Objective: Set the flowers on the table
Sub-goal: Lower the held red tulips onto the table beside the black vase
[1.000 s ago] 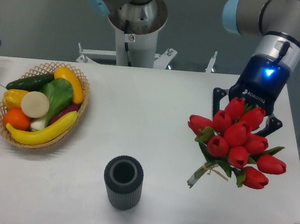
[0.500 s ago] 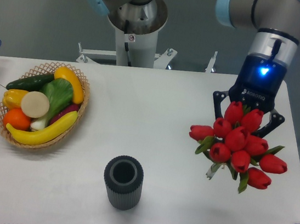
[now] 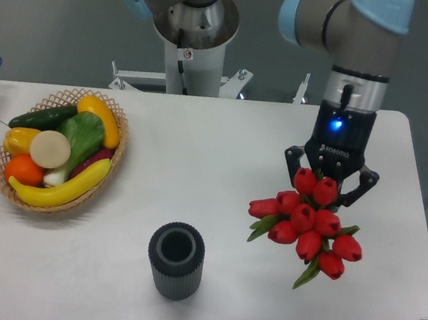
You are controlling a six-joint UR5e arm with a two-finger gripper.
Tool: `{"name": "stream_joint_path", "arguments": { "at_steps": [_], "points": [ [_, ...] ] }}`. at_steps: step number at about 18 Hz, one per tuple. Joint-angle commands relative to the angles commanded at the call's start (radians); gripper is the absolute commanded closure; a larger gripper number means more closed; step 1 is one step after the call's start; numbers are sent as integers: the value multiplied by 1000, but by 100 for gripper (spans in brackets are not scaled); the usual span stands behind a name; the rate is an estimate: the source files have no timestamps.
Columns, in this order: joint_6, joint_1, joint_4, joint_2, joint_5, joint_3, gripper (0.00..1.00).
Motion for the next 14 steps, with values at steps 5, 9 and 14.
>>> {"name": "stream_joint_path", "arguments": {
  "at_steps": [5,9,14],
  "points": [
    [92,-44,-46,-34,223,-14,67],
    [125,-63,-45,-95,344,-6,67],
    [126,-74,-40,-147,396,4,66]
  ]
}}
